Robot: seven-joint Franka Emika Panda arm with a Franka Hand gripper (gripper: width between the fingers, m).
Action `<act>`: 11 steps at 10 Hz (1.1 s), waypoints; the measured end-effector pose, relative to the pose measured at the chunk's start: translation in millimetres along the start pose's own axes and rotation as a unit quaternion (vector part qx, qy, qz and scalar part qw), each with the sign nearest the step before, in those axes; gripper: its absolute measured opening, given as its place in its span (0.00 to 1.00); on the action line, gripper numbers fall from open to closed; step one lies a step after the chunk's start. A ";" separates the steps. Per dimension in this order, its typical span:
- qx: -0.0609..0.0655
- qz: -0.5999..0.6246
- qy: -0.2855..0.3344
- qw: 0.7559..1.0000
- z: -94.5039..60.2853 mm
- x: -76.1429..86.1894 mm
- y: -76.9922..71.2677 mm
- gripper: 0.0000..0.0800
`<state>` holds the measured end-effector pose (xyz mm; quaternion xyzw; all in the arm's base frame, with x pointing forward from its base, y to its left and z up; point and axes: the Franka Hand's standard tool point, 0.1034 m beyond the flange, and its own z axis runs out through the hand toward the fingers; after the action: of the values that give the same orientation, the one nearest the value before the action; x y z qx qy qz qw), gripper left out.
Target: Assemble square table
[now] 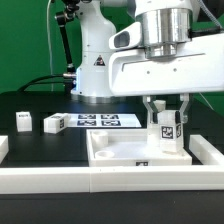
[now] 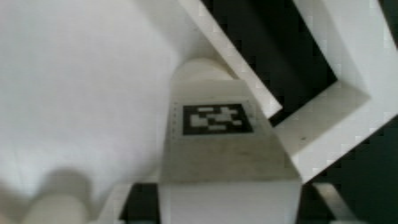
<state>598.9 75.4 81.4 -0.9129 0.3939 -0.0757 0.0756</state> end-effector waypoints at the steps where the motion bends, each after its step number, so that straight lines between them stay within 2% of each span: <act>1: 0.003 0.045 0.001 0.999 0.0 -2.7 -2.4 0.36; 5: 0.011 0.192 -0.006 0.981 -1.0 -7.2 -7.1 0.37; 11: 0.002 0.394 -0.026 0.919 1.2 -26.3 -16.6 0.37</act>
Offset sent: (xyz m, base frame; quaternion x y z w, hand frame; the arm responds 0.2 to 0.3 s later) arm -0.0067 0.0042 -0.0049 0.0136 -0.0051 0.2554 0.9667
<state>593.1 106.0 81.4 -0.6852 0.7196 -0.0173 0.1115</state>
